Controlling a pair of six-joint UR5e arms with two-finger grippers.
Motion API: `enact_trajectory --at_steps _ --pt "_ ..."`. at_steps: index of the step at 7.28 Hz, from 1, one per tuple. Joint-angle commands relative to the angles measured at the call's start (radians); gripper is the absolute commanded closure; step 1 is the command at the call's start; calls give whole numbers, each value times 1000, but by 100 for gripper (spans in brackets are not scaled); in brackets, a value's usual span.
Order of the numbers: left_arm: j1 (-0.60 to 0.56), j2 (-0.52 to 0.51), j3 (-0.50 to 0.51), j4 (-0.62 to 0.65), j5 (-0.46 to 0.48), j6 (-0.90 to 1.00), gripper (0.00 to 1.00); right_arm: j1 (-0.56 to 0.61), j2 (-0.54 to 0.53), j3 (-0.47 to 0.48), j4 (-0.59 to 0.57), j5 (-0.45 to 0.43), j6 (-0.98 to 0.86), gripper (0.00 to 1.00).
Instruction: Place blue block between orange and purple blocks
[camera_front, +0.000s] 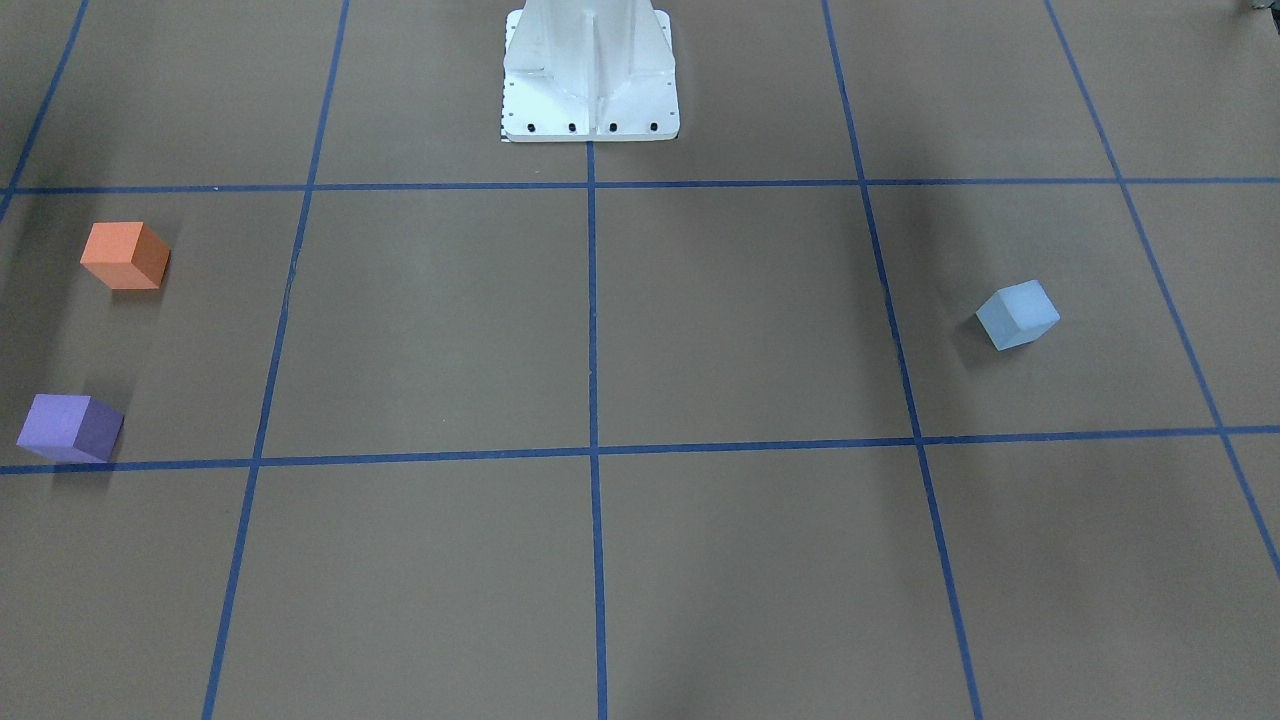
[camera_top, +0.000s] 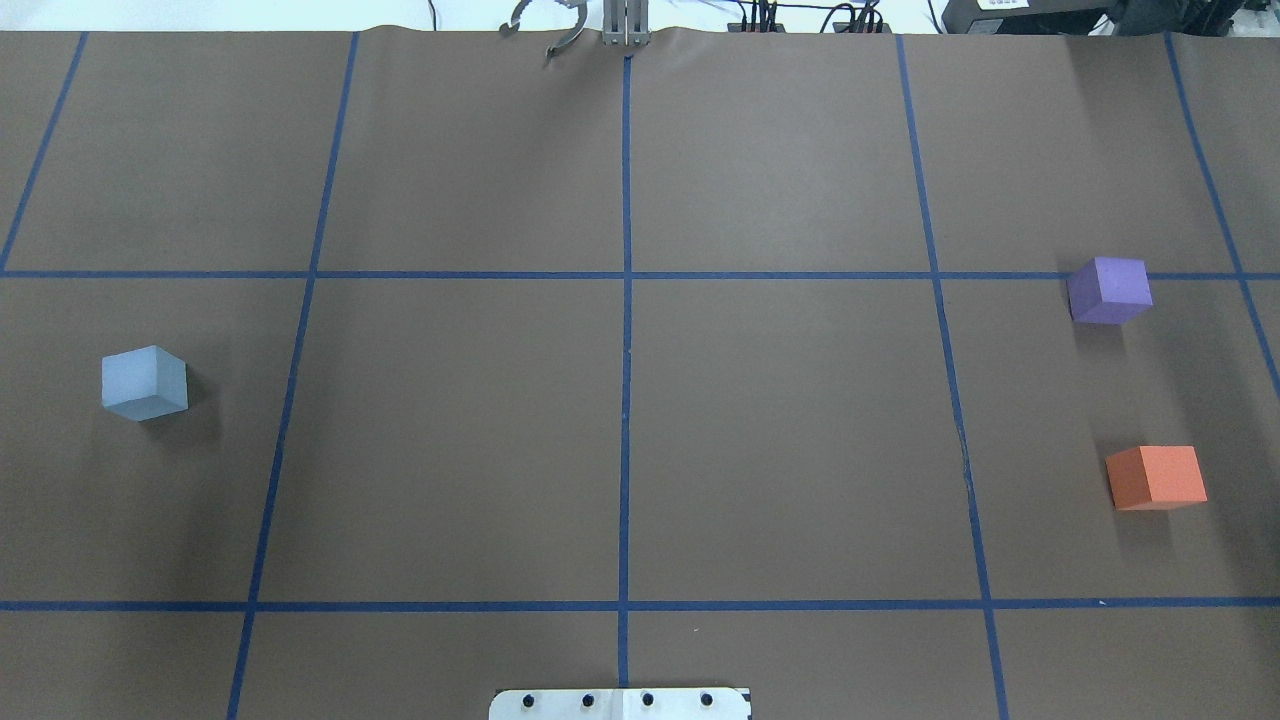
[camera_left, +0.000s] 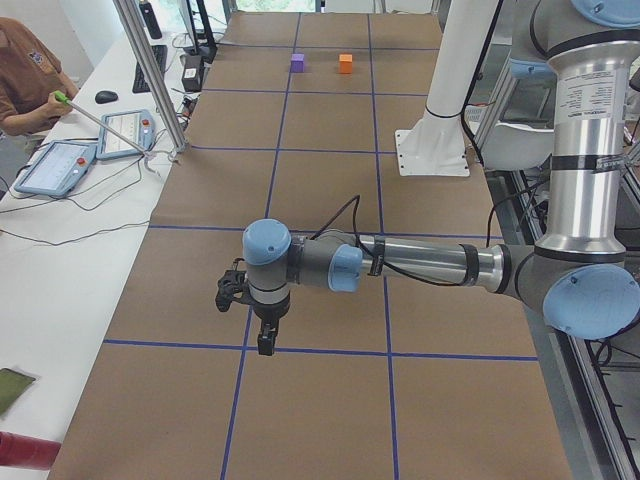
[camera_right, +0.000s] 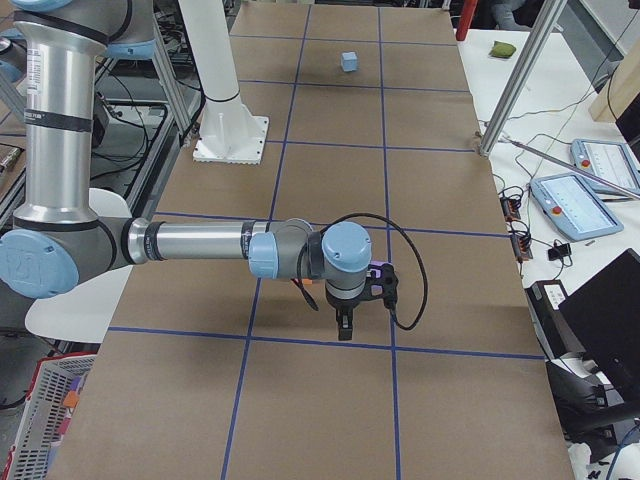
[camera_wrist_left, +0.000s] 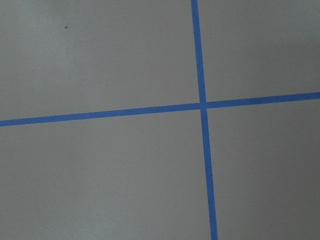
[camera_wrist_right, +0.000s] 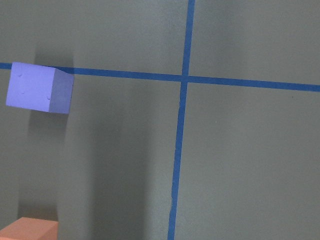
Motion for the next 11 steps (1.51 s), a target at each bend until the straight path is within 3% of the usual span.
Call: enact_trajectory --at_steps 1,4,7,9,11 --pt "0 2 -7 0 2 2 0 0 1 2 0 2 5 0" --pt "3 -7 -63 5 -1 -7 0 0 2 2 0 5 5 0" --pt "136 -13 -190 -11 -12 -108 0 -2 8 2 -1 5 5 0" --pt "178 -33 -199 -15 -65 -281 0 -2 11 2 -3 3 5 0" --pt "330 -30 -206 -122 -39 -650 0 -2 11 2 -3 3 3 0"
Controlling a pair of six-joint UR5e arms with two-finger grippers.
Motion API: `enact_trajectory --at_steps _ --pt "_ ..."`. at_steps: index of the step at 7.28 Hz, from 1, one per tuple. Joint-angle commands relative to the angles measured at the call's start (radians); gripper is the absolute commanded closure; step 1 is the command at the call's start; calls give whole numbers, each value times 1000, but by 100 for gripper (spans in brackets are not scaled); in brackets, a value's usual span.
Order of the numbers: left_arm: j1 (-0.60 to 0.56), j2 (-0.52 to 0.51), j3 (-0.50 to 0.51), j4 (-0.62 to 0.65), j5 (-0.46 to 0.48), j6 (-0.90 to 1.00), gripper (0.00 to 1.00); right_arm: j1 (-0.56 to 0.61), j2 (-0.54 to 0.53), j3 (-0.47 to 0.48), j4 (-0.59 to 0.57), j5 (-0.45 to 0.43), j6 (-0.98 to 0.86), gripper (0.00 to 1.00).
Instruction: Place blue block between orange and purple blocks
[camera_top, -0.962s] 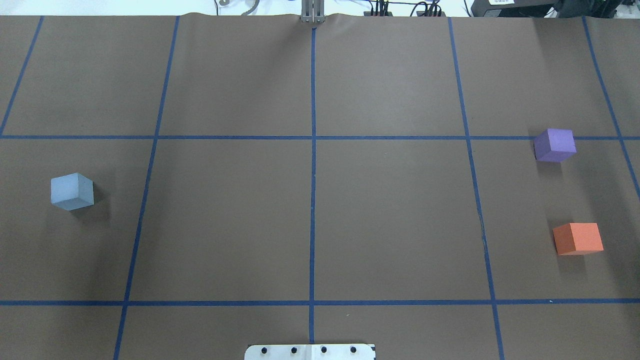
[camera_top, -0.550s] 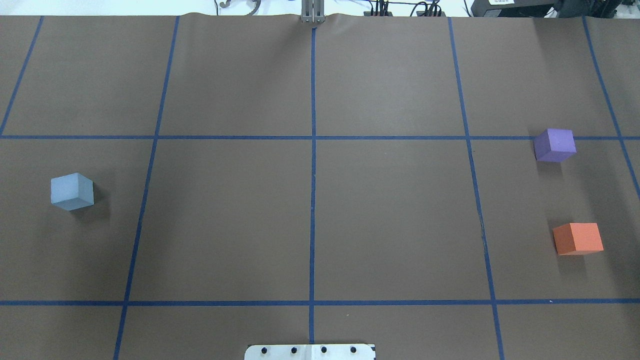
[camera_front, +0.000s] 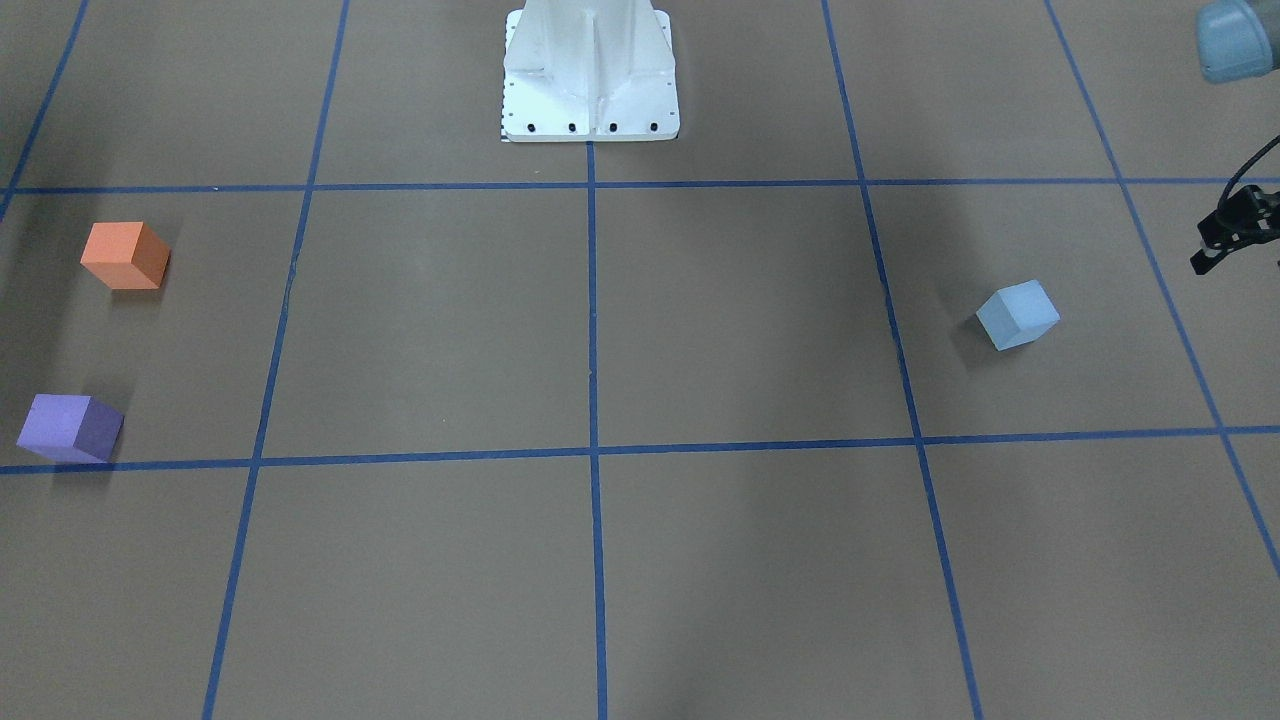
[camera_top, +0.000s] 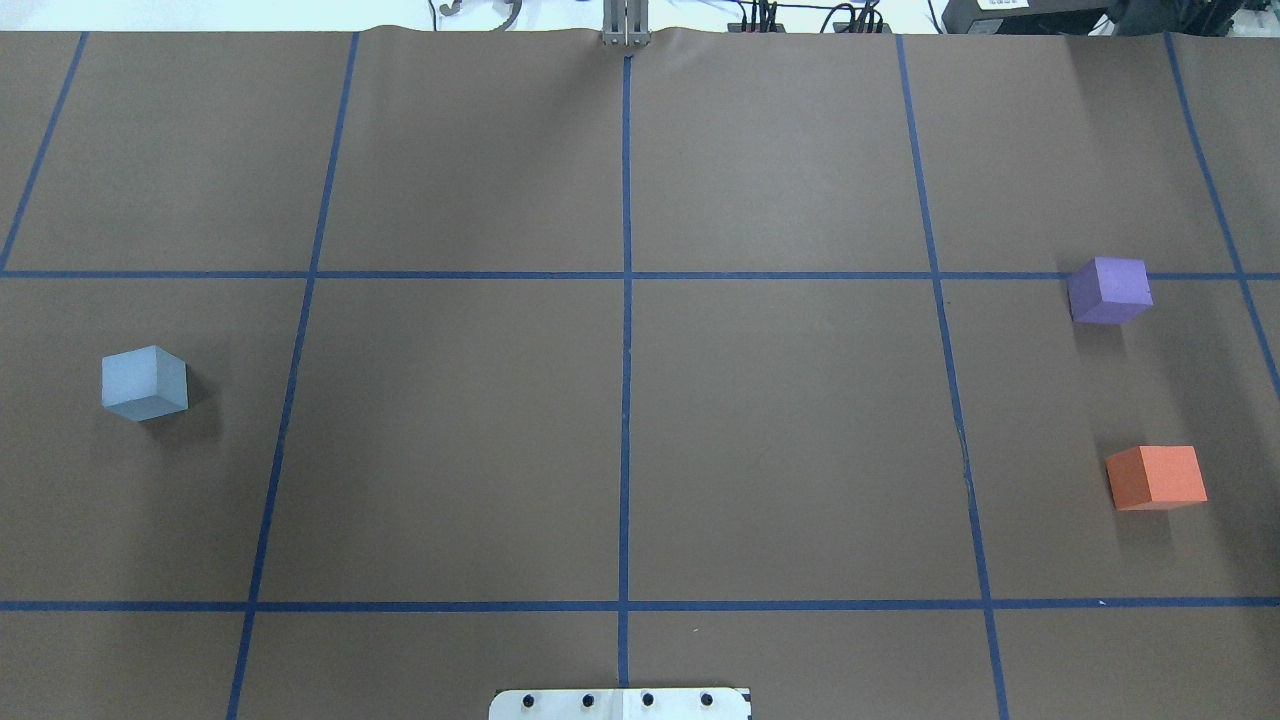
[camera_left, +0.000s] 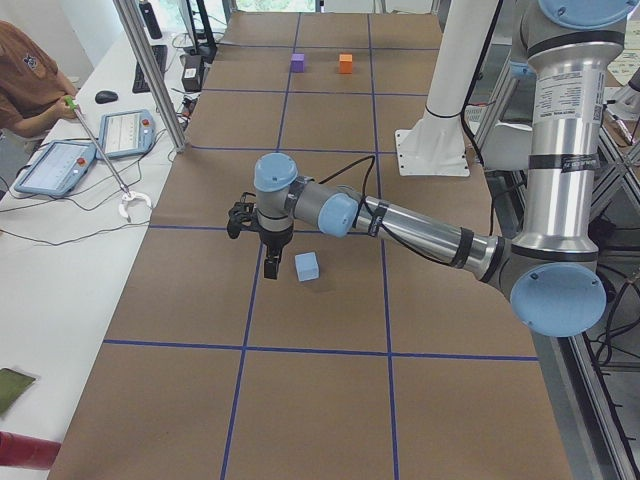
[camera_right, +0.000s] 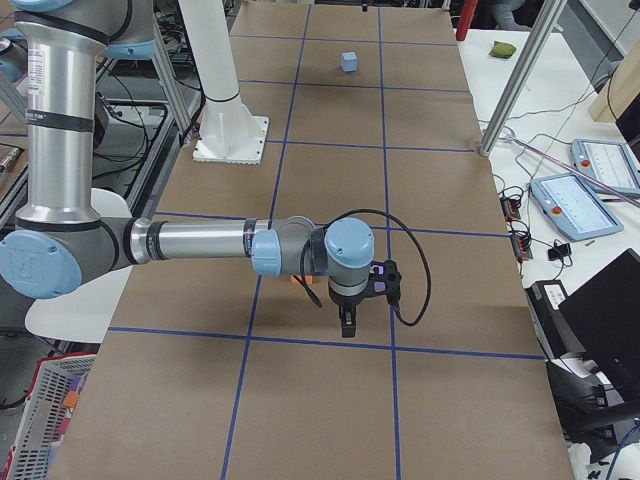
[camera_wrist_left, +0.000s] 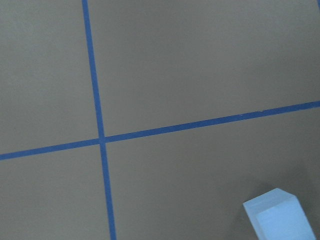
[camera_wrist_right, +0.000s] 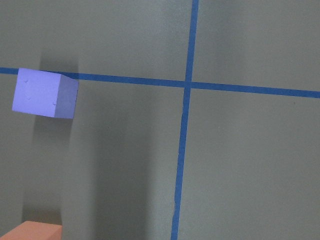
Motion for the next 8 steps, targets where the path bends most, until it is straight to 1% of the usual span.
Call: enact_trajectory --at_steps 1,2,3,4,6,8 --pt "182 7 -1 -143 99 -391 0 -2 0 -2 -1 -1 -1 0" --pt "272 10 4 -204 177 -516 0 -2 -1 -2 -1 -2 -1 0" --pt "345 10 8 -237 237 -595 0 -3 -1 -2 -1 -4 -1 0" --pt "386 21 15 -241 278 -603 0 -2 0 -2 -1 -4 -1 0" --pt "426 24 54 -245 311 -596 0 -2 -1 -2 -1 -9 -1 0" --pt "450 21 114 -301 311 -594 0 -2 -1 -2 -1 -9 -1 0"
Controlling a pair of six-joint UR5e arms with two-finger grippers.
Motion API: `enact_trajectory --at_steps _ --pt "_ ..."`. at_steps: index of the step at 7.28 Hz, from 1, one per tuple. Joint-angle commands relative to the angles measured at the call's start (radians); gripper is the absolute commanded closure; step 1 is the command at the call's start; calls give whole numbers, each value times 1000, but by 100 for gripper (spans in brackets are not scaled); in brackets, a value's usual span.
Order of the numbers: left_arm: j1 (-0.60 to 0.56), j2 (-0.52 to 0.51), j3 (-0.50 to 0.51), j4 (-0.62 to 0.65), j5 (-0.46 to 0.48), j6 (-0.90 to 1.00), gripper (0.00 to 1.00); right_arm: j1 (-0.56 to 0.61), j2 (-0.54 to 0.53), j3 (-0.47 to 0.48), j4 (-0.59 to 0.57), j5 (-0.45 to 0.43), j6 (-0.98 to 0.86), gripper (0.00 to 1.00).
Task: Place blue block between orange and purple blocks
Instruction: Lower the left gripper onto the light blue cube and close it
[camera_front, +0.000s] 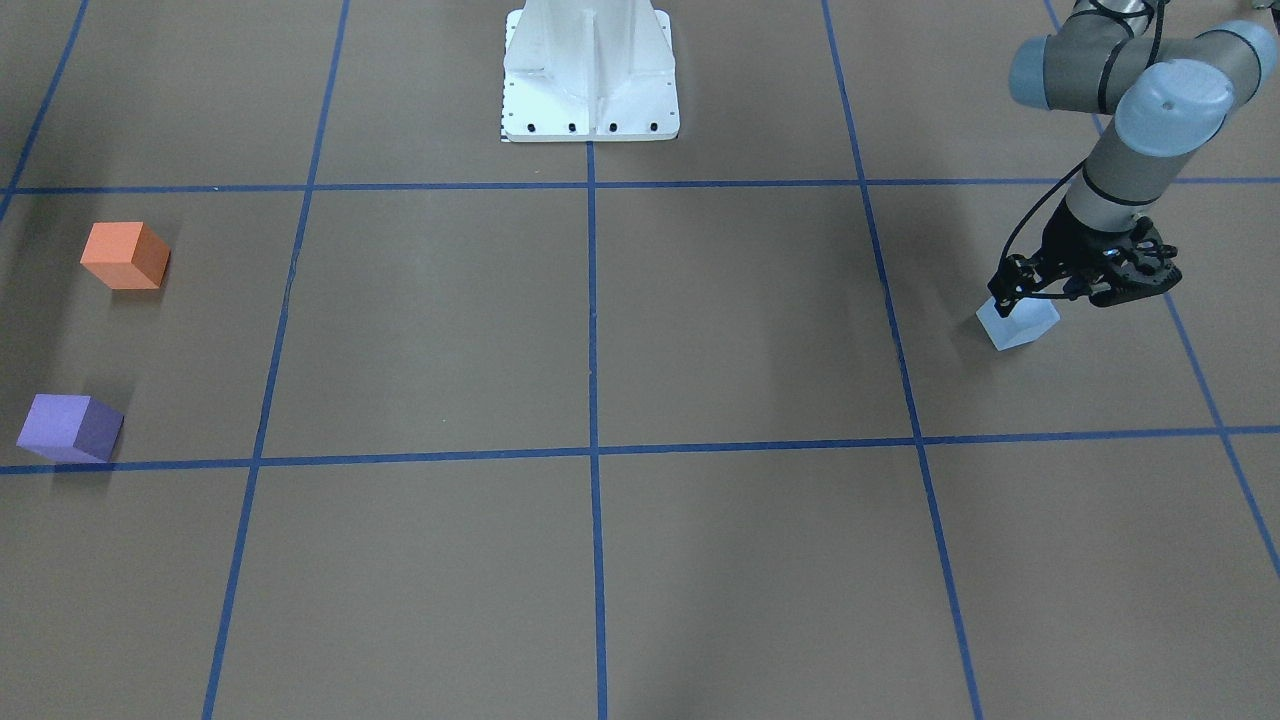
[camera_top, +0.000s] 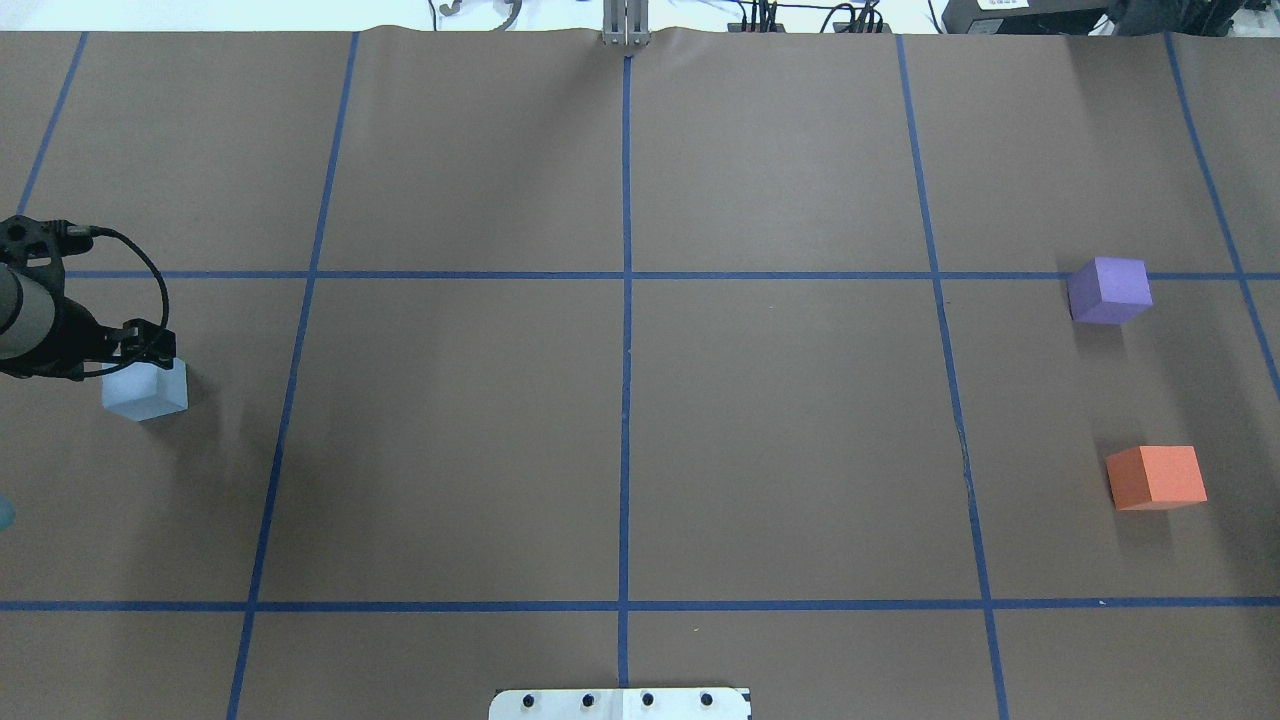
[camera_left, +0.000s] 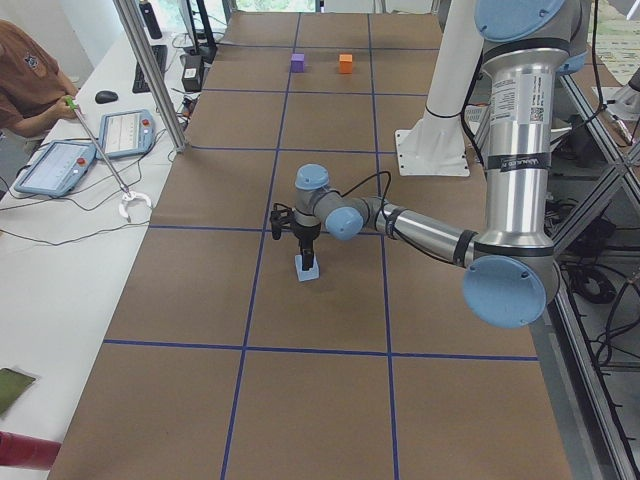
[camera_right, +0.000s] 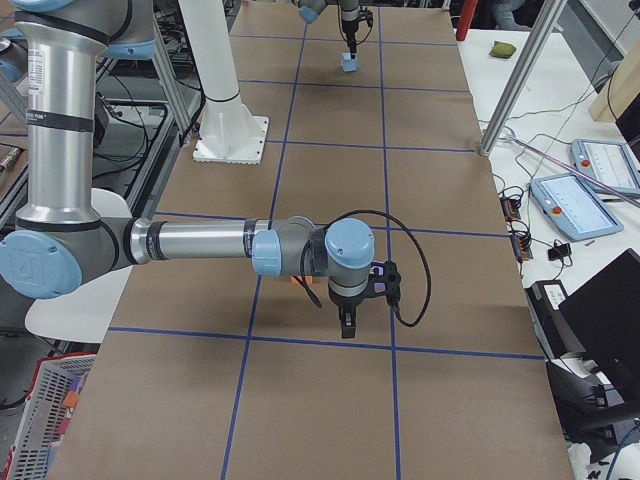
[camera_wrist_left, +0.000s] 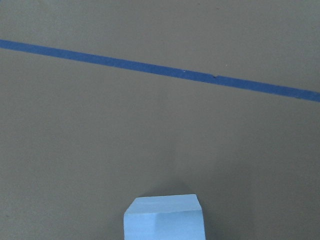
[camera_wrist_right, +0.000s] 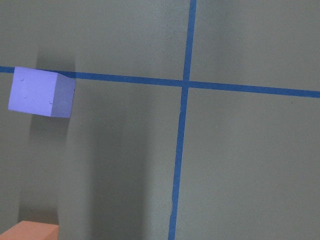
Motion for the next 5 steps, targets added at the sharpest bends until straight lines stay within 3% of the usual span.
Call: enact_trajectory --at_steps 1,3,4,5 --pt "21 -3 57 -40 2 0 0 0 0 0 0 0 0 0" --pt "29 -11 70 -39 2 -3 2 0 -2 2 0 0 0 0" --pt "29 -11 67 -33 -7 -9 62 0 -2 2 0 0 0 0" --pt "29 -11 65 -31 -9 -4 100 0 -2 2 0 0 0 0"
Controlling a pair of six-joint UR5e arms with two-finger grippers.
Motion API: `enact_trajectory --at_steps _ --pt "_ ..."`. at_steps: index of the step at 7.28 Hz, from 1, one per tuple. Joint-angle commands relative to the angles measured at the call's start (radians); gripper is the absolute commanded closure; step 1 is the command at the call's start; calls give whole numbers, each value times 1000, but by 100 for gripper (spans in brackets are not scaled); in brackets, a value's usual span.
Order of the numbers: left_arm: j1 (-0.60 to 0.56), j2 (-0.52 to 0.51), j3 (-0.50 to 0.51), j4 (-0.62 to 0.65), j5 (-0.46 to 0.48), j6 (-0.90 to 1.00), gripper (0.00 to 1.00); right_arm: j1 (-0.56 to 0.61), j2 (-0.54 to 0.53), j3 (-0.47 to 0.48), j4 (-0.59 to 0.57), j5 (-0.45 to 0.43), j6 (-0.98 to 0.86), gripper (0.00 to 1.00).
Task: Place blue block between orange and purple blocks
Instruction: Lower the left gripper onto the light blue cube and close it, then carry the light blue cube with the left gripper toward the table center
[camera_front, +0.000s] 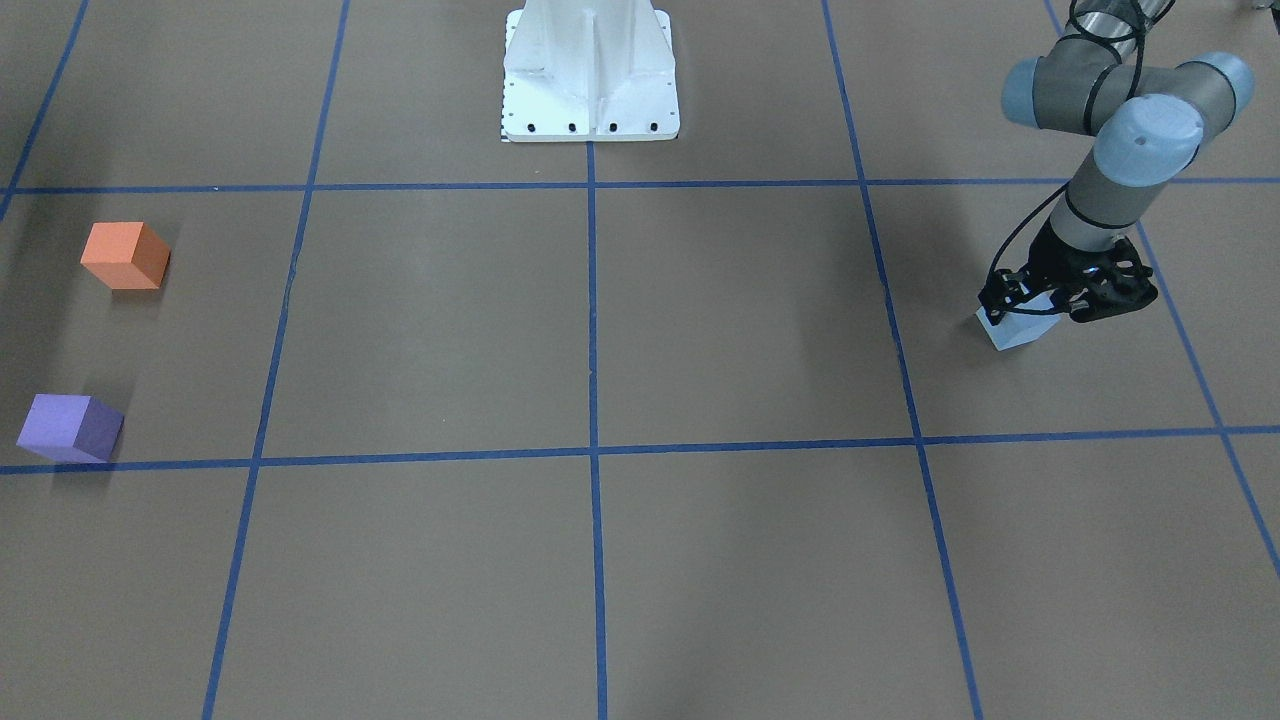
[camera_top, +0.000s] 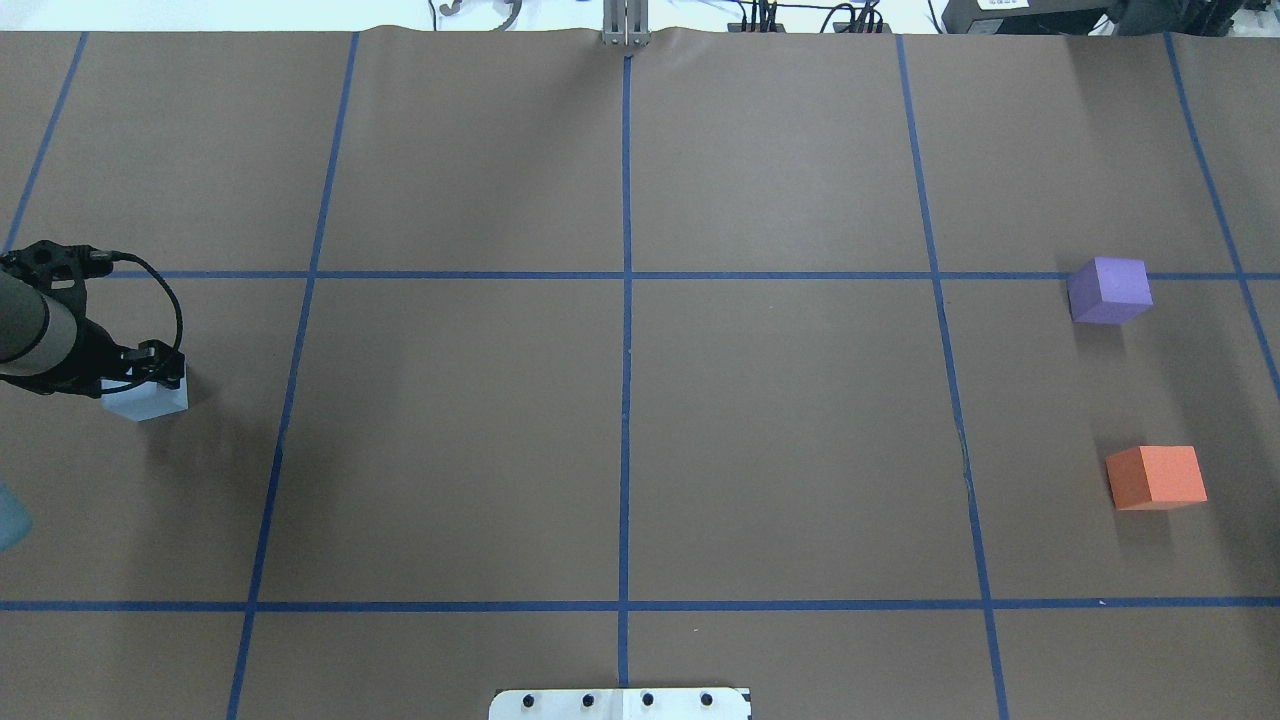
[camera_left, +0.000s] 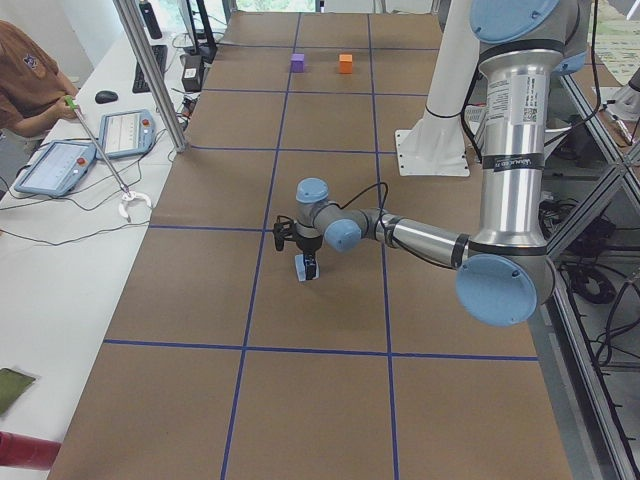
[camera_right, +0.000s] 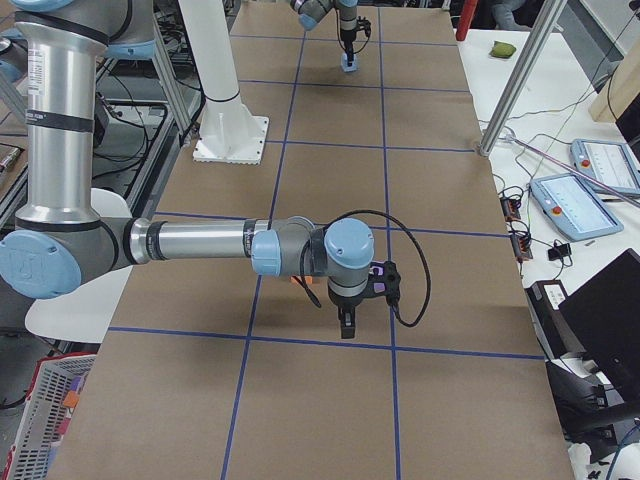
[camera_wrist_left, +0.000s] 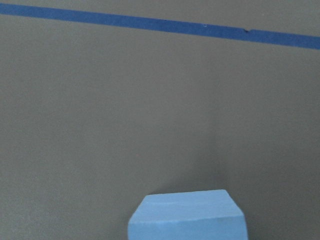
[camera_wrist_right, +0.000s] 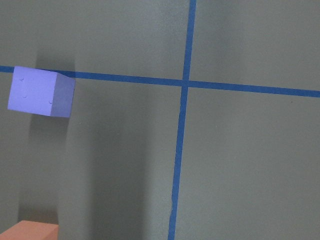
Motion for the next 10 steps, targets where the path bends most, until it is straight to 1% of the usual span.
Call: enact_trajectory --at_steps 1,2,3,4,5,6,7,8,9,10 --pt "1 -1 -10 11 -7 4 100 0 0 0 0 0 0 0" --pt "-1 -7 -21 12 -28 4 100 0 0 0 0 -2 0 0" --pt "-1 -34 -51 40 -70 3 100 0 -3 0 0 -2 0 0" --pt "-1 -118 -85 175 -63 -2 100 0 -5 0 0 0 0 0" --pt "2 -230 -126 348 -62 -8 100 0 -3 0 0 0 0 0" --pt "33 -342 -149 489 -61 -14 100 0 -5 0 0 0 0 0" --pt "103 -455 -144 564 -56 -79 100 0 -3 3 3 0 0 0" --pt "170 -553 -119 599 -55 -148 100 0 3 5 2 0 3 0" --pt "200 -661 -51 600 -37 -184 100 0 4 5 -3 0 3 0" --pt "256 -759 43 597 33 -180 100 -8 10 15 -3 6 5 0"
